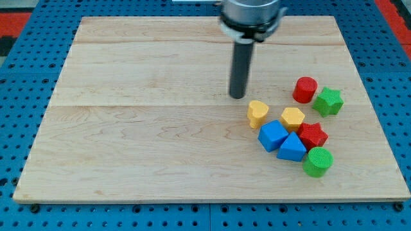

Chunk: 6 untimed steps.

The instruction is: Push a group of blocks downwards

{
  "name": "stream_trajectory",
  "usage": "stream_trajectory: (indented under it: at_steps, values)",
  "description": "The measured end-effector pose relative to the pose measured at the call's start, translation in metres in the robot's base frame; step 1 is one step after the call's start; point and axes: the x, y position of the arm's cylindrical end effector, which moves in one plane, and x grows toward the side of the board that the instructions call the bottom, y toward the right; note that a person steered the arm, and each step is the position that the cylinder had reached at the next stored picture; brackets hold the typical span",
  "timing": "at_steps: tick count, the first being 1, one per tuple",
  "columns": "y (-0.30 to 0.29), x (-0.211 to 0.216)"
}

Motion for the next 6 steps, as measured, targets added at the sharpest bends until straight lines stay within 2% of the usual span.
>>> stream_trajectory:
  at_steps: [2,3,5,6]
  values:
    - [0.030,0.037]
    - [0.073,0.031]
    - [0.077,0.076]
    - [0.079,0.065]
